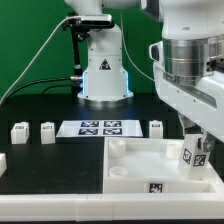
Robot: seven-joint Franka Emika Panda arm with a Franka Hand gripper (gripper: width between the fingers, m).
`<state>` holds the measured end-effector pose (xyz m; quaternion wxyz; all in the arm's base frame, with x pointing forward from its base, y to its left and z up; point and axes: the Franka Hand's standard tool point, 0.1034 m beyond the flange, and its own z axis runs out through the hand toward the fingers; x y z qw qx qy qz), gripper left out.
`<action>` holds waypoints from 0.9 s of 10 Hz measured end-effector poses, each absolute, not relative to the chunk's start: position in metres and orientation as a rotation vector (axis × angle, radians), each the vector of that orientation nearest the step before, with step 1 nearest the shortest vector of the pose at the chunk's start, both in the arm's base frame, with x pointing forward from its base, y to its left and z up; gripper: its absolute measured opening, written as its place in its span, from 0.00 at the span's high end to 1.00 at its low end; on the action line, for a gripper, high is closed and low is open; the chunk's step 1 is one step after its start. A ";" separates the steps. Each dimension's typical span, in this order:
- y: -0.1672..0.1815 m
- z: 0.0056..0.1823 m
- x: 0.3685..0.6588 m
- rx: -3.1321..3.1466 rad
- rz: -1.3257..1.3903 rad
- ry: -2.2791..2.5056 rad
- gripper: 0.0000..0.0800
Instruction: Assemble one leg
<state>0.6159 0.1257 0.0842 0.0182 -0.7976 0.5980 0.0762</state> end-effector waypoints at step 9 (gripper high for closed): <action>0.126 0.086 0.618 -3.075 0.146 0.477 0.19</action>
Offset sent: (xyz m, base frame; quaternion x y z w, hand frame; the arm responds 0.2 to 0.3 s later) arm 0.0006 -0.0062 -0.0021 -0.0159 0.0127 -0.2741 0.9615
